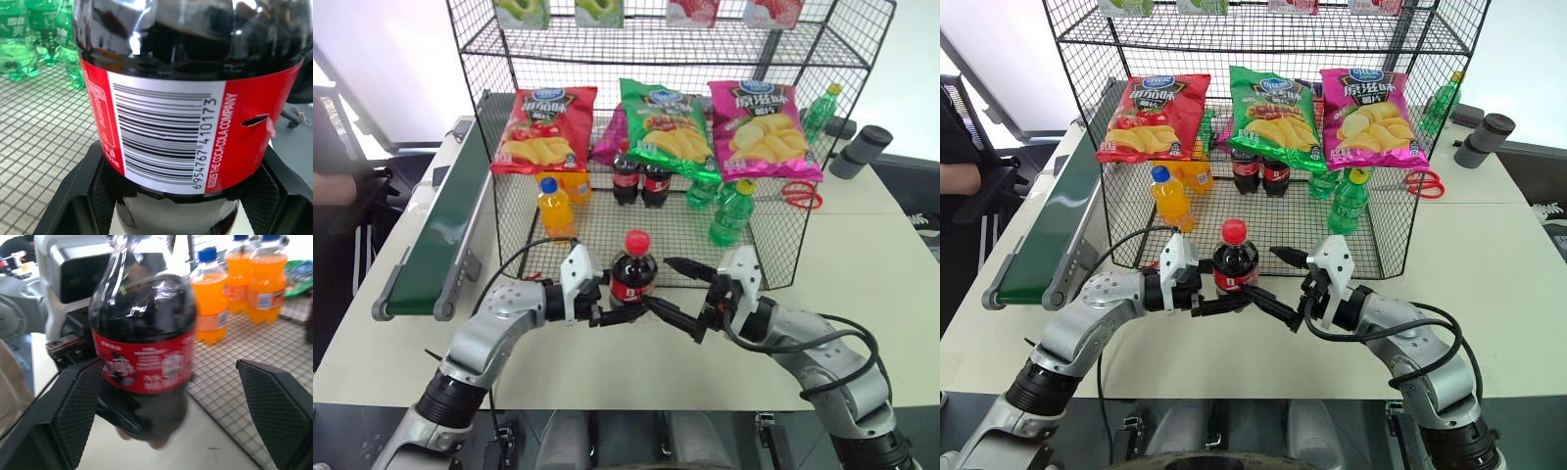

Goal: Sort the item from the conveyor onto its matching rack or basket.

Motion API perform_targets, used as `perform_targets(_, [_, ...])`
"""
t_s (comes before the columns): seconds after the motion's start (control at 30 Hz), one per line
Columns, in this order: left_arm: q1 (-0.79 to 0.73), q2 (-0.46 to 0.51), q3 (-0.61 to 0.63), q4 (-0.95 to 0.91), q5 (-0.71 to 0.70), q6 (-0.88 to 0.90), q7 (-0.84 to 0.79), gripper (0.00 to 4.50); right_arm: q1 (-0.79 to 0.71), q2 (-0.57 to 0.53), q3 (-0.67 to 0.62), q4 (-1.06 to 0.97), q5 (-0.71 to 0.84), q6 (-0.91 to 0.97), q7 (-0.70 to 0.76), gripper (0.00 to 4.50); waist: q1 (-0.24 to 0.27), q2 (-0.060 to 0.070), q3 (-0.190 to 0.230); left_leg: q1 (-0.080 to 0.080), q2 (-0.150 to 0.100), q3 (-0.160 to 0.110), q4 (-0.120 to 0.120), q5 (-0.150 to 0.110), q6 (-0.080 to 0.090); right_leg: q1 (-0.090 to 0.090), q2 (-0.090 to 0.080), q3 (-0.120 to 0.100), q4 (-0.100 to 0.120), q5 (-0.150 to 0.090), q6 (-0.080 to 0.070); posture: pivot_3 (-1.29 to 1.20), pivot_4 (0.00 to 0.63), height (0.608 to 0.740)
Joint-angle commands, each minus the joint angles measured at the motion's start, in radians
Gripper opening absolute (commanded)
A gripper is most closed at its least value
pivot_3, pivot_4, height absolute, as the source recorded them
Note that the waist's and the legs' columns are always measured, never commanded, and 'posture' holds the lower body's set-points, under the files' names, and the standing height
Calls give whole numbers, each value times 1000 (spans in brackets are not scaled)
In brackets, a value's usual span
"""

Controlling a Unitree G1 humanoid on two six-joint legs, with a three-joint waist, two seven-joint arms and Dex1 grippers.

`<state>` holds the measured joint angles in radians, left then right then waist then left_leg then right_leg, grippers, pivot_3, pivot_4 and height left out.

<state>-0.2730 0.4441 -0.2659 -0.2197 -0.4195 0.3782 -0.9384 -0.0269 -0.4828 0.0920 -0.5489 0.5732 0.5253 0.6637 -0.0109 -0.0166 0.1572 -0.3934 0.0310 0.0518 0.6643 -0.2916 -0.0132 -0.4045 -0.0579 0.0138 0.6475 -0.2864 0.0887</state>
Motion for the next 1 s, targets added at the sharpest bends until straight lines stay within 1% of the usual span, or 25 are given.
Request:
perform_targets(0.03, [-35, -24, -19, -28, 5, -49, -36, 2896, -15, 12, -2, -51, 19, 4, -10, 4500, 0, 0, 0, 0, 0, 0, 0, 0, 0, 0, 0, 0, 0, 0, 0, 0, 150, 740])
perform_targets(0.27, [-39, -44, -36, -12, 33, -78, -52, 2896, -19, 20, -7, -65, 42, 21, -18, 4500, -1, 0, 0, 0, 1, -1, 0, 0, 0, 0, 3, 0, 1, 0, 0, 0, 150, 740])
perform_targets(0.33, [-36, -47, -34, -13, 36, -79, -55, 2859, -16, 24, -15, -68, 58, 28, -20, 3980, -1, 0, 0, 0, 1, -1, 0, 0, 0, 0, 3, 0, 1, 0, 0, 0, 150, 740])
perform_targets(0.4, [-34, -48, -33, -12, 39, -81, -56, 2859, -12, 21, -19, -74, 67, 32, -20, 3164, -1, 0, 0, 0, 1, -1, 0, 0, 0, 0, 3, 1, 1, 0, 0, 0, 150, 740])
perform_targets(0.43, [-32, -47, -32, -12, 40, -81, -57, 2859, -10, 21, -19, -76, 67, 34, -22, 2965, -1, 0, 0, 0, 1, -1, 0, 0, 0, 0, 3, 1, 1, 0, 0, 0, 150, 740])
perform_targets(0.6, [-21, -35, -27, -11, 35, -65, -62, 2859, -13, 24, -25, -78, 72, 39, -30, 2963, -1, 0, 0, 0, 1, -1, 0, 0, 0, 0, 3, 1, 1, 0, 1, 0, 150, 740])
perform_targets(0.67, [-17, -31, -23, -16, 22, -44, -64, 3911, -17, 28, -27, -75, 74, 40, -33, 2963, -1, 0, 0, 0, 1, -1, 0, 0, 0, 0, 3, 1, 1, 0, 1, 0, 150, 740])
perform_targets(0.7, [-13, -28, -17, -18, 29, -52, -55, 4340, -23, 34, -30, -69, 71, 34, -38, 2963, -1, 0, 0, 0, 1, -1, 0, 0, 0, 0, 3, 1, 1, 0, 1, 0, 150, 740])
perform_targets(0.73, [-9, -27, -13, -20, 35, -58, -49, 4468, -27, 38, -31, -66, 69, 31, -42, 2963, -1, 0, 0, 0, 1, -1, 0, 0, 0, 0, 3, 1, 1, 0, 1, 0, 150, 740])
perform_targets(0.87, [36, 4, 31, -15, 60, -75, -9, 4468, -62, 87, -57, -18, 20, -21, -95, 2963, -4, 0, 0, 1, 2, -1, 0, 0, 0, 0, 4, 1, 1, 0, 1, 0, 150, 740])
perform_targets(0.93, [83, 16, 95, -7, 55, -63, 47, 4468, -86, 106, -68, 32, -31, -54, -136, 2963, -5, 0, 0, 1, 2, -1, 0, 0, 0, 0, 4, 1, 2, 0, 1, 0, 150, 740])
perform_targets(1.0, [144, 27, 169, -12, 43, -57, 99, 4468, -108, 114, -58, 108, -126, -110, -181, 2963, -5, 0, 0, 1, 2, -1, 0, 0, 0, 0, 4, 1, 2, 0, 1, 0, 150, 740])
